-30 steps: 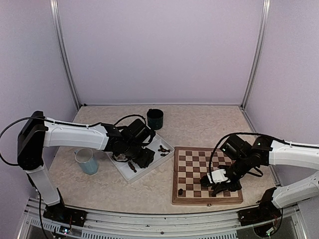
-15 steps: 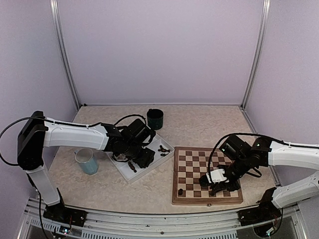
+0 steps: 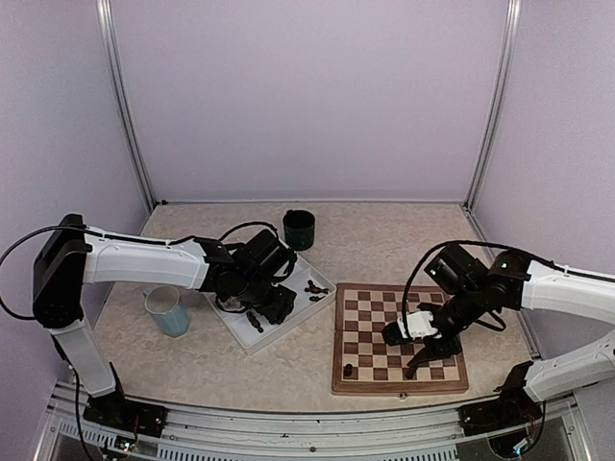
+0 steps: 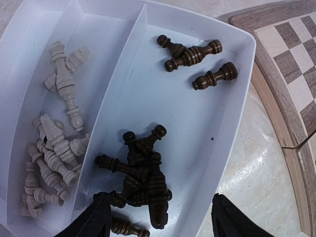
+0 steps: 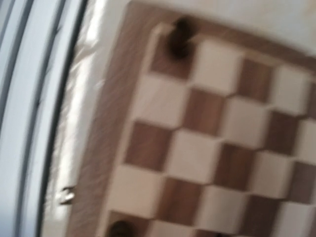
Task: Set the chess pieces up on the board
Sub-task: Place the queen at d8, then pick up the chess pile from the storage box.
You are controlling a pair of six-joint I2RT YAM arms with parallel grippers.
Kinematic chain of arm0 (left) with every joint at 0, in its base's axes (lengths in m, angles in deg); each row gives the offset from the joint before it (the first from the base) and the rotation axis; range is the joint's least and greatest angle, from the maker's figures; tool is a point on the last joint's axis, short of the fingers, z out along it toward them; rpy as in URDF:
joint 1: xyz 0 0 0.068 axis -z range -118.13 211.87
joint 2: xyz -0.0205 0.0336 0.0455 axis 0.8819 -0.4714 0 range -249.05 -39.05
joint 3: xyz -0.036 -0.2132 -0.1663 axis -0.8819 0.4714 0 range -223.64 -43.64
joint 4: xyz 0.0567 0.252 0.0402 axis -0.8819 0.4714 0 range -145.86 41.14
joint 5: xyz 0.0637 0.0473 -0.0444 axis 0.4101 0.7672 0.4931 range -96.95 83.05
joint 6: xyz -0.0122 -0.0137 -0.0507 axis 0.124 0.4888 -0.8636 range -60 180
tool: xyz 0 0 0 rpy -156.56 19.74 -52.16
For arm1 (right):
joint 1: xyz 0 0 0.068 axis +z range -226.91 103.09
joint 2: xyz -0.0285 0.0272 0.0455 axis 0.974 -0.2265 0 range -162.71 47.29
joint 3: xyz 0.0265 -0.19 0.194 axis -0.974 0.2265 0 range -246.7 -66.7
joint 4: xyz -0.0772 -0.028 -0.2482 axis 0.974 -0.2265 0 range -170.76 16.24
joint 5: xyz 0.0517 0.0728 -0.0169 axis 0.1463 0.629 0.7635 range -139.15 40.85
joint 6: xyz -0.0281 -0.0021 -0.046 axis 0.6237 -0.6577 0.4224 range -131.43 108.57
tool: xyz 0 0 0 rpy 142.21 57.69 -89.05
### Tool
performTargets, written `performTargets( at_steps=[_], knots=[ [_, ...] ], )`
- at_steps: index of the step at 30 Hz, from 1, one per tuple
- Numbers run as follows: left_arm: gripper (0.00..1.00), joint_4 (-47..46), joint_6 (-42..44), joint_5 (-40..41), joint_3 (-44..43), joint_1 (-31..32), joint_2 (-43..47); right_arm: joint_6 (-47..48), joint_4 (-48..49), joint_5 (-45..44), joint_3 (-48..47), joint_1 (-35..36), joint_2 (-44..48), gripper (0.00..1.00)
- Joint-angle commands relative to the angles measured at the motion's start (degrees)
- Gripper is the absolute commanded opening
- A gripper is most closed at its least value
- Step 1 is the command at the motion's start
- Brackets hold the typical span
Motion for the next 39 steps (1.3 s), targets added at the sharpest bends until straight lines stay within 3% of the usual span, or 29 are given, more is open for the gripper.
performTargets(
  at_steps=[1, 8, 13, 18, 23, 33, 39],
  knots=[
    [0.68, 3.43, -4.53, 2.34, 1.22, -1.83, 3.12, 0.79, 0.63, 4.08, -4.26, -4.65, -1.29, 0.49],
    [0.61, 3.44, -7.82, -3.01, 3.23, -4.8, 4.37, -8.29, 14.38, 8.35, -4.5, -13.95, -8.5, 0.44],
    [0.6, 9.88, -14.34, -2.77, 2.49, -5.4, 3.44, -12.49, 18.44, 13.82, -7.44, -19.55, -13.14, 0.41],
    [0.59, 9.02, -25.02, -4.56, 4.92, -4.26, 5.31, -11.16, 18.68, 14.46, -9.25, -19.78, -14.41, 0.41],
    [0.53, 10.76, -33.46, -3.93, 3.88, -3.23, 1.47, -10.43, 19.1, 16.1, -8.84, -19.71, -15.59, 0.41],
    [0.41, 13.48, -37.3, -5.25, 2.29, -1.87, -5.2, -9.48, 18.74, 17.87, -8.0, -19.78, -15.28, 0.41],
    [0.24, 12.14, -36.01, -5.32, 2.35, -1.97, -7.03, -9.33, 18.66, 18.52, -8.49, -19.78, -15.69, 0.41]
  ],
)
